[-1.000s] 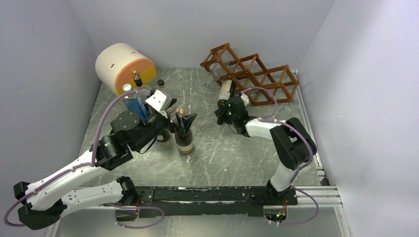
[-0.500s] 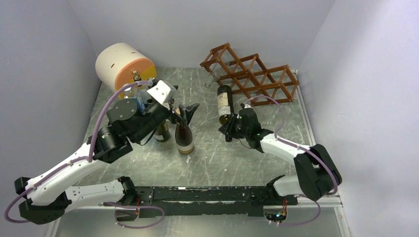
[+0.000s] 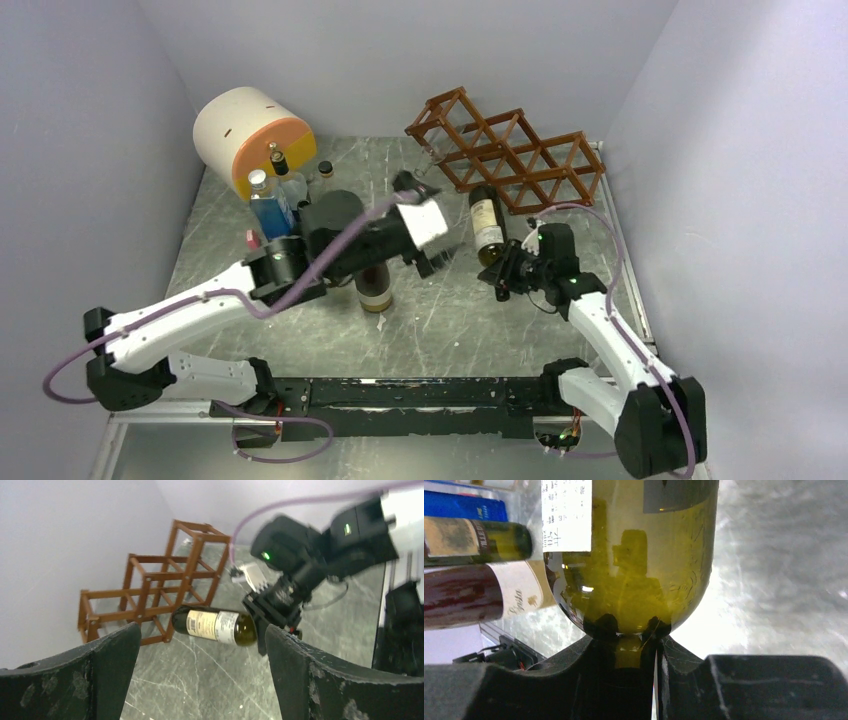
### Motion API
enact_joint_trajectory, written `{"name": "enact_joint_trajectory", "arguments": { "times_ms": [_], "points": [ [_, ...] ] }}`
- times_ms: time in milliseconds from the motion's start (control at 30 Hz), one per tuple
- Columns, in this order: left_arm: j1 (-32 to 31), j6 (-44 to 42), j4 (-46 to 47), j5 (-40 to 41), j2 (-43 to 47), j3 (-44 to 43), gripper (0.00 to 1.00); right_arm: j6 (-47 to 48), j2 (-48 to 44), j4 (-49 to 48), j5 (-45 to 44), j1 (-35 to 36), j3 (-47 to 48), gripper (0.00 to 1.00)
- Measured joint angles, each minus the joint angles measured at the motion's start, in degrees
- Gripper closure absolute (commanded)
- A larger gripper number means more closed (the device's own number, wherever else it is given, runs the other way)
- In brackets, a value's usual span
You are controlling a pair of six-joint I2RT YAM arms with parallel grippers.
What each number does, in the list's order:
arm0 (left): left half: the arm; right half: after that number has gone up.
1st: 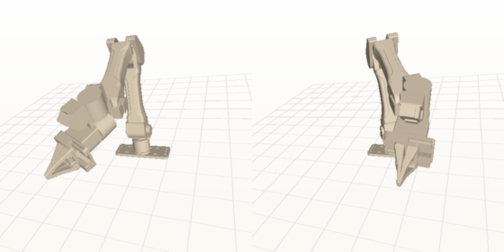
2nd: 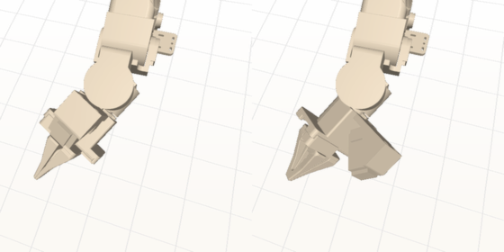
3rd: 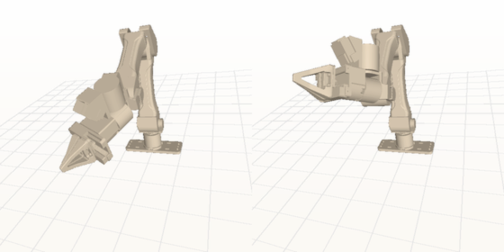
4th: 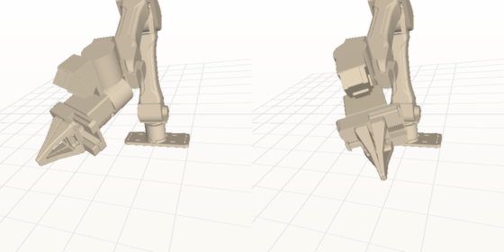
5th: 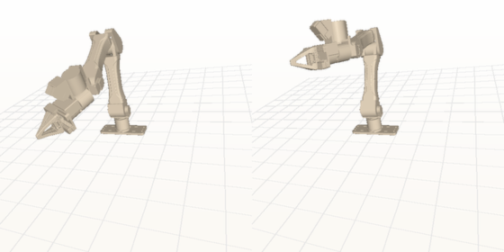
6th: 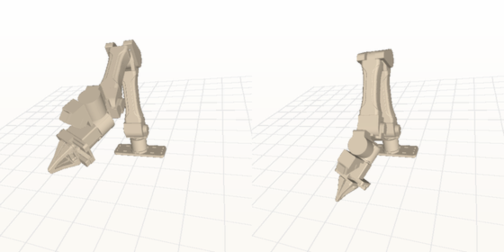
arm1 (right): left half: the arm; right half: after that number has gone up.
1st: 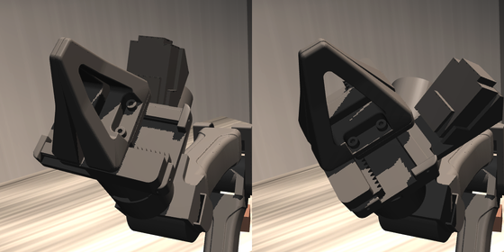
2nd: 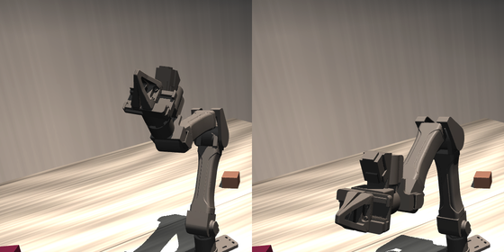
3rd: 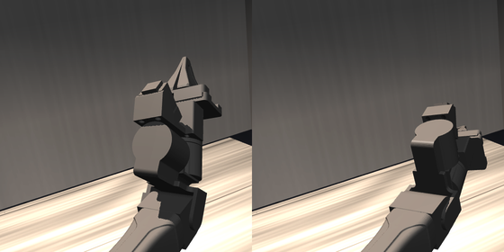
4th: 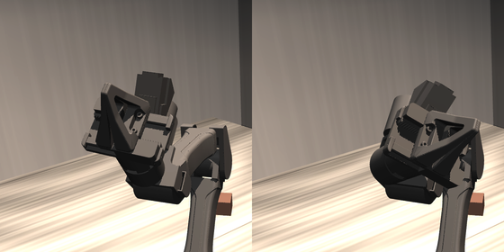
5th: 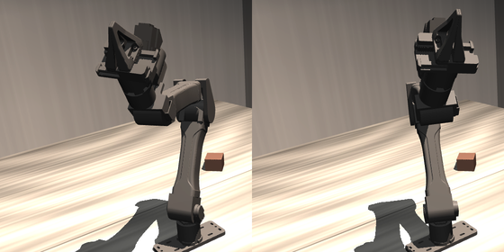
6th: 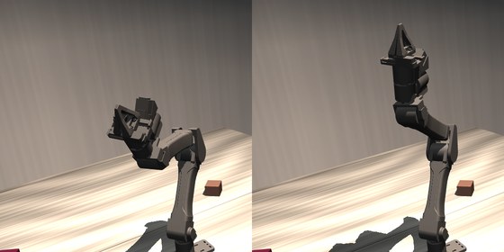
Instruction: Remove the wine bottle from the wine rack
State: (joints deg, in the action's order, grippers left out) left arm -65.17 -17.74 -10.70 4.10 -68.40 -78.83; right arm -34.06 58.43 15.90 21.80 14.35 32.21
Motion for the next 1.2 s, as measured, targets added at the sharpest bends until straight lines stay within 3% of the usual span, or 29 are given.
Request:
{"name": "enact_joint_trajectory", "arguments": {
  "times_ms": [167,433,733,1000,1067,1100,1200],
  "points": [
    [-5.64,-10.60,0.98,-0.28,-5.20,4.48,0.01,5.09,-5.18,13.77,4.09,-3.69,1.40,1.00],
    [-7.80,-25.62,4.15,-2.14,-9.33,13.46,0.02,8.61,-11.19,30.51,9.77,-3.63,7.56,1.00],
    [-7.82,-40.19,8.46,-2.51,-20.65,13.70,0.02,12.79,-16.11,42.47,15.21,-3.63,10.38,1.00],
    [-7.82,-46.27,8.11,-4.09,-27.89,9.84,0.00,16.35,-17.05,48.43,17.66,-2.67,13.03,1.00],
    [-7.87,-46.75,8.15,-4.46,-28.65,9.44,0.10,16.76,-17.55,48.78,18.58,-2.12,13.03,1.00],
    [-7.87,-46.84,8.07,-4.96,-29.03,9.16,0.19,17.20,-17.70,48.96,18.75,-1.84,13.03,1.00],
    [-7.91,-48.11,7.10,-5.88,-29.29,8.98,0.59,17.59,-17.86,49.18,18.64,-1.57,13.38,0.96]
  ]
}}
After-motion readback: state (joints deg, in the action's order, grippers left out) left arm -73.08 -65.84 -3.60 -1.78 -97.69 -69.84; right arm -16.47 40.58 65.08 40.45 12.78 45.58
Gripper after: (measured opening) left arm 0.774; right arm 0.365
